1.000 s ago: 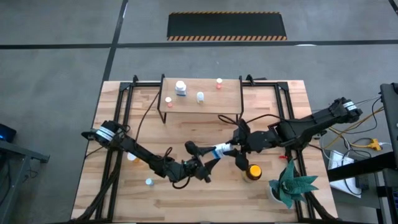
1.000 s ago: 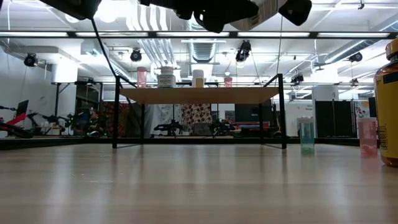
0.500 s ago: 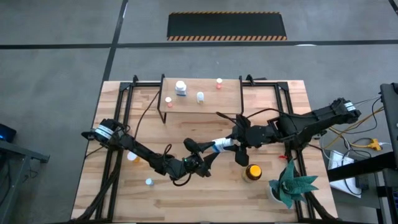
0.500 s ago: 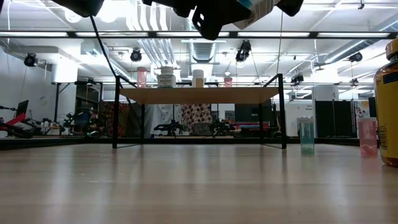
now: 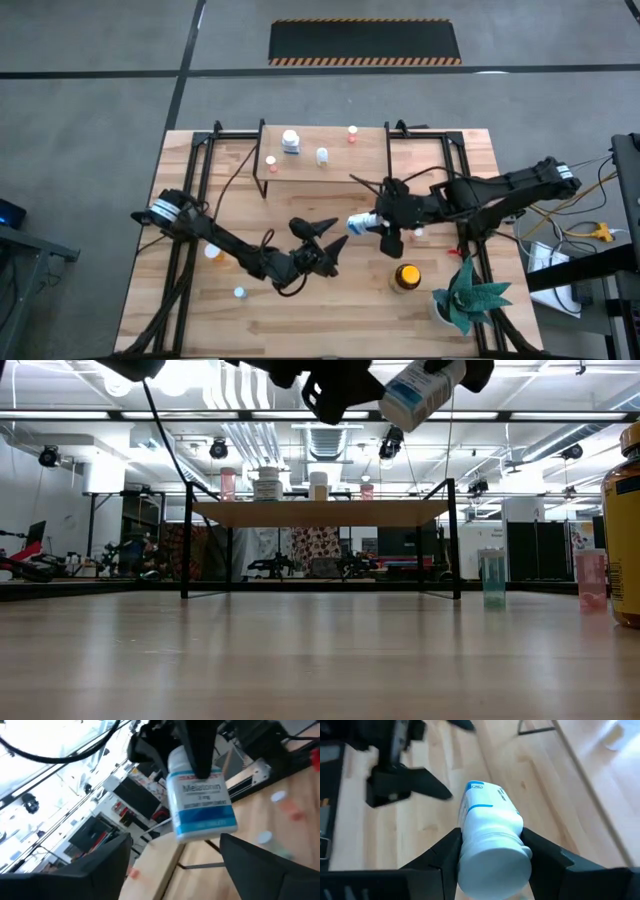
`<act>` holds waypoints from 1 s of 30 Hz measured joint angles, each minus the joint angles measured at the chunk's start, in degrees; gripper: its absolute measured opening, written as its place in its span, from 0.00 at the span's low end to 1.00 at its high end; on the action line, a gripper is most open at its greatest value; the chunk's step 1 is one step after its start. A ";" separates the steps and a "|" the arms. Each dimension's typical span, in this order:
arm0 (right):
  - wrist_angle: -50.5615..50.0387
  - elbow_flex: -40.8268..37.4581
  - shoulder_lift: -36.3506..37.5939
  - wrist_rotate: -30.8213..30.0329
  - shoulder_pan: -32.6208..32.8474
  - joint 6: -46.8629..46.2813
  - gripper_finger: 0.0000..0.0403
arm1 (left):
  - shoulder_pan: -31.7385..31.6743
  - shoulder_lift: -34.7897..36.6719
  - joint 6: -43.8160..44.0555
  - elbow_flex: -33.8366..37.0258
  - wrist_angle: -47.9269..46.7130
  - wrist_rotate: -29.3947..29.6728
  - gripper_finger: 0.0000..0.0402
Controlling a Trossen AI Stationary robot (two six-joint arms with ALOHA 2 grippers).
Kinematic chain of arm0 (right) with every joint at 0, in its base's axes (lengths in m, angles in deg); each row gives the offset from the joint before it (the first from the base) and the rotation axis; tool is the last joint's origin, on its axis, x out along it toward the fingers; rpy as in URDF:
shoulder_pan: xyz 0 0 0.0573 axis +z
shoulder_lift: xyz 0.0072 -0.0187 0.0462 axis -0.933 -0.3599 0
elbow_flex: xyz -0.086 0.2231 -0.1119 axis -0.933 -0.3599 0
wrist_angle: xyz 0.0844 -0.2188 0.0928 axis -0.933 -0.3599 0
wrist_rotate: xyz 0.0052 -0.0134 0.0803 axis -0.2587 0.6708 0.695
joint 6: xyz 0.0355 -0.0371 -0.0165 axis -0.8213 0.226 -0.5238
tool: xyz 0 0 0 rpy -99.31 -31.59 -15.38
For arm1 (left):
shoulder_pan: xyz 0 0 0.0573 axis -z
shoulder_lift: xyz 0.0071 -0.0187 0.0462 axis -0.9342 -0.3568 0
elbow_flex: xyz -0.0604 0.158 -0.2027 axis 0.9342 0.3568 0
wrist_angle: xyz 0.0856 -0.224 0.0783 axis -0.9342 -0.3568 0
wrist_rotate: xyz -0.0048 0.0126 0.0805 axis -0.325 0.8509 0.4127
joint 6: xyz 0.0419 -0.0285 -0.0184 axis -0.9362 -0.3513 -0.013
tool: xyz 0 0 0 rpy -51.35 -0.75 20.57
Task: Pick and place medicine bottles onto shelf by color
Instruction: Put the white and blue blue pill bottle on the shelf
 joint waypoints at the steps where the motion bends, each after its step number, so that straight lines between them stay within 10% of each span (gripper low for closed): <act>1: -1.30 0.73 0.00 -0.04 -0.53 -0.02 0.42 | 0.00 0.62 -0.12 0.24 -0.01 0.23 0.73; 16: -32.97 25.27 -13.84 0.21 -20.17 23.04 0.41 | -1.04 23.90 5.06 17.50 0.18 -16.54 0.75; 30: -41.94 47.88 -35.79 4.30 -37.52 51.42 0.41 | -0.99 37.83 7.98 26.90 0.07 -17.71 0.75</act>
